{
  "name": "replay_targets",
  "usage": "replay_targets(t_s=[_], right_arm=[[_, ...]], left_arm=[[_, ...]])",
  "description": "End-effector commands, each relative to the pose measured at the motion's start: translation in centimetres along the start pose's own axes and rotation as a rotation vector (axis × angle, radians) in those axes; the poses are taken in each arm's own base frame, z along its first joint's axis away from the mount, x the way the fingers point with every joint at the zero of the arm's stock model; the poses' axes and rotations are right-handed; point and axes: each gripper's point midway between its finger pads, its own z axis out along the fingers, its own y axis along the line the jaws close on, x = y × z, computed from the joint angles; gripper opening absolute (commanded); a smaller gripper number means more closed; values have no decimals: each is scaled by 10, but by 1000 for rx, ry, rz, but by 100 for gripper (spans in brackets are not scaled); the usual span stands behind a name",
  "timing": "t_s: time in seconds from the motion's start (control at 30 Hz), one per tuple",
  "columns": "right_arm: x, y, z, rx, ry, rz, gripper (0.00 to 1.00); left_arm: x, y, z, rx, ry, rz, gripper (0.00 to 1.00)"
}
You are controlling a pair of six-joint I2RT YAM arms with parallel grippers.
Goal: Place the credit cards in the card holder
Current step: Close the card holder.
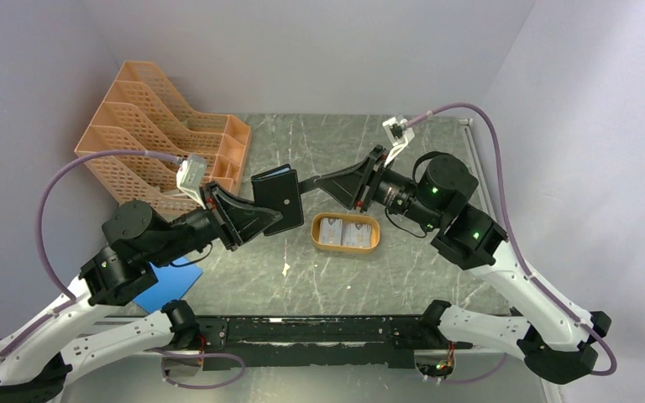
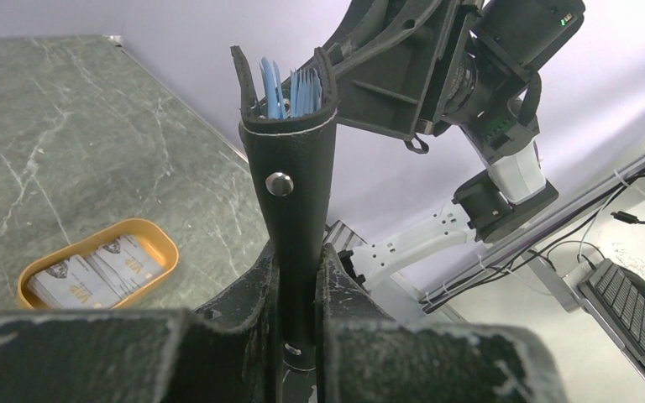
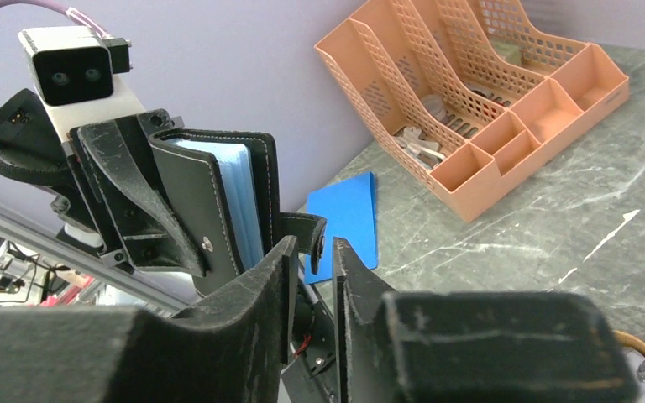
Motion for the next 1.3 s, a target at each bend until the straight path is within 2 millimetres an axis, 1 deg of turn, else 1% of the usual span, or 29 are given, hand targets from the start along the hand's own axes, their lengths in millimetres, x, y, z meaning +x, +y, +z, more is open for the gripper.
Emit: replay_targets(t_s=[0.0,0.2,0.43,0.5,0.67,0.8,0.83,0.9,1.03,1.17,1.27], right_arm=[[-3,7,2,-33,-12,9,23],[-2,8,3,-42,-7,12,11],[-2,11,4,-58,-3,11,5],[-2,12,4,-67,-4,9,0],[-7,17,-4,-86,-28,-26,0],[-13,22,-15,-102,-35,-102,0],[-13,23,-16,-110,-29,-123,0],[-12,27,-19,-131,-11,-163,0],[-3,31,-20,-178,35,-237,0],[2,30,-19,-199,44,-276,0],[4,26,-16,-186,44,-282,0]], left_arm=[[-11,-13,-4,57,-39,17,5],[-12,-14,-5,58,-42,18,5],[-12,-14,-4,60,-43,19,5],[-12,-14,-5,60,-44,20,5],[-15,-11,-5,37,-54,18,5],[-25,3,-2,-58,-91,3,5],[-26,4,-1,-68,-88,2,5],[-31,10,3,-115,-95,-4,5],[-31,16,17,-172,-54,-16,5],[-28,16,30,-174,-26,-36,5],[-28,17,34,-178,-30,-47,5]])
